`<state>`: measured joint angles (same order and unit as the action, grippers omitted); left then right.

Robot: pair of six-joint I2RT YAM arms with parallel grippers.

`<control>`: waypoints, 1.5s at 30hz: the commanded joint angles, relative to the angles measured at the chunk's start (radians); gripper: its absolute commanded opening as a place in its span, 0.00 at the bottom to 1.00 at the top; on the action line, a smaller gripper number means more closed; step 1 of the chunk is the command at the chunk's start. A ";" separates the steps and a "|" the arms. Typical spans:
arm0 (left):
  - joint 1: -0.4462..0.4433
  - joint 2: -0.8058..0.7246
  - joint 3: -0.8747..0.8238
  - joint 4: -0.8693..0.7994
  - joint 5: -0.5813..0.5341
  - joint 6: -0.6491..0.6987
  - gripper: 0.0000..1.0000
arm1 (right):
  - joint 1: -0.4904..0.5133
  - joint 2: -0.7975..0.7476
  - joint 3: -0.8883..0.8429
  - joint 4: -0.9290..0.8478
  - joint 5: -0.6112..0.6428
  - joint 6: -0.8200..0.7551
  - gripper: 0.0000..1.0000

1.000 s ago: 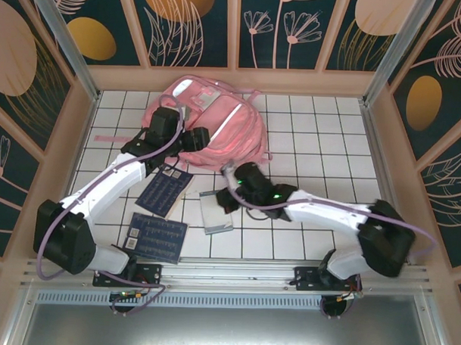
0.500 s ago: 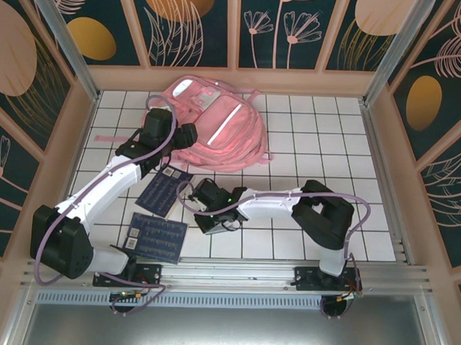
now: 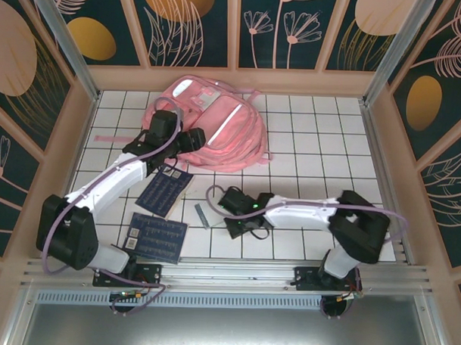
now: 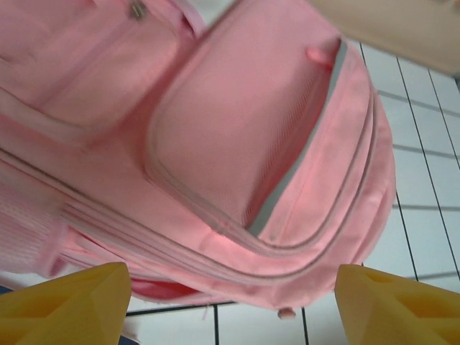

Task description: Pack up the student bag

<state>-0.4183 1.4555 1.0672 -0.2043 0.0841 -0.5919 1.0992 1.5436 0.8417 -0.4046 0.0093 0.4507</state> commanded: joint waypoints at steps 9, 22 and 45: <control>-0.151 0.056 -0.173 0.016 0.182 -0.217 0.73 | -0.327 -0.295 -0.114 0.183 -0.295 0.032 0.43; -0.156 0.059 -0.262 0.037 0.113 -0.192 0.75 | -0.369 -0.147 -0.152 0.295 -0.431 0.183 0.54; -0.157 -0.141 -0.455 -0.002 0.273 -0.367 0.77 | -0.420 0.028 0.002 0.225 -0.378 0.038 0.61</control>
<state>-0.5785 1.3170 0.6846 -0.2249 0.2466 -0.8635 0.6907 1.5230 0.7929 -0.1337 -0.3767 0.5510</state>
